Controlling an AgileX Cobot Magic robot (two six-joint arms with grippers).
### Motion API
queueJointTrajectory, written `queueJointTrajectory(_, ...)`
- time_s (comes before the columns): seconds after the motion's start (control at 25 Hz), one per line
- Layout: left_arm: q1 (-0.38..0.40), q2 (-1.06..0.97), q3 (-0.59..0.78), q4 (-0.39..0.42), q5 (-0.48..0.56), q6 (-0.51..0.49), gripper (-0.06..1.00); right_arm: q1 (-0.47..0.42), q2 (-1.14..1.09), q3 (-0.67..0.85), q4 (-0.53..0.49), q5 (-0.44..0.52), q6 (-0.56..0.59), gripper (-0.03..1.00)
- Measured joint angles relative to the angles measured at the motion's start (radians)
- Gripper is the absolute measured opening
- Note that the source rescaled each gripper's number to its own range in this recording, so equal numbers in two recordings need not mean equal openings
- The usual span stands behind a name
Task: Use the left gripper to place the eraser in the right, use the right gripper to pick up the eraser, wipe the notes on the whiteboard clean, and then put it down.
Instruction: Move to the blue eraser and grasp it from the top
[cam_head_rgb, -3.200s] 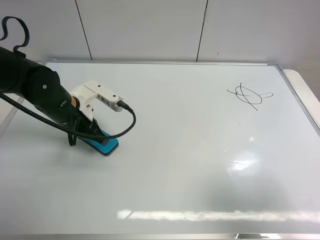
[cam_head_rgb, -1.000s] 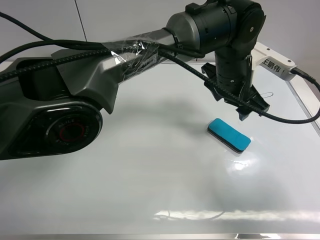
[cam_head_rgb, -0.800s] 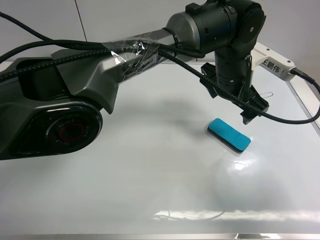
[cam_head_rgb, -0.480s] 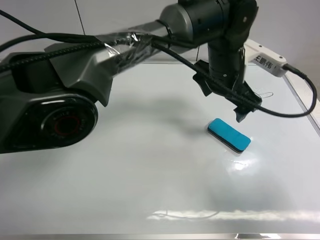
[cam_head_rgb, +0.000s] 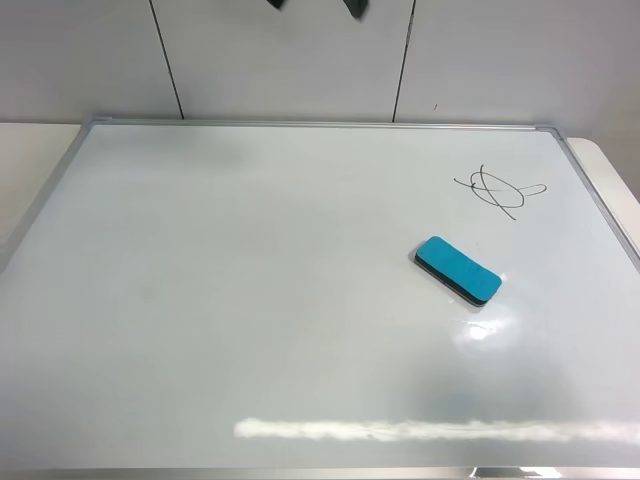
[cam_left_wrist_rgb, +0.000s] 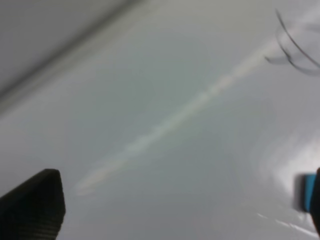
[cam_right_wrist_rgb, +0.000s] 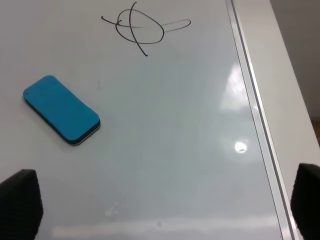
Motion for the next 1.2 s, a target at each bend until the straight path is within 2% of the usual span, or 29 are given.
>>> queueJointTrajectory(0.12,0.152,-0.115,0.034,-0.074,-0.002,0.000,1.00,0.000,0.000,0.000,0.000,0.000,0.000,1.00)
queueJointTrajectory(0.24,0.299,-0.246,0.144,-0.150,-0.002,0.009,1.00,0.000,0.000,0.000,0.000,0.000,0.000,1.00)
queueJointTrajectory(0.48,0.609,-0.538,0.496,-0.210,-0.002,0.017,1.00,0.000,0.000,0.000,0.000,0.000,0.000,1.00)
queueJointTrajectory(0.6,0.711,-0.712,0.708,-0.209,-0.004,0.017,1.00,0.000,0.000,0.000,0.000,0.000,0.000,1.00)
queueJointTrajectory(0.8,0.715,-1.045,1.042,-0.171,-0.150,0.030,1.00,0.000,0.000,0.000,0.000,0.000,0.000,1.00)
queueJointTrajectory(0.92,0.701,-1.247,1.180,-0.157,-0.217,0.044,1.00,0.000,0.000,0.000,0.000,0.000,0.000,1.00)
queueJointTrajectory(1.04,0.699,-1.447,1.278,-0.115,-0.238,0.065,1.00,0.000,0.000,0.000,0.000,0.000,0.000,1.00)
queueJointTrajectory(1.2,0.680,-1.665,1.374,0.000,-0.222,0.079,1.00,0.000,0.000,0.000,0.000,0.000,0.000,1.00)
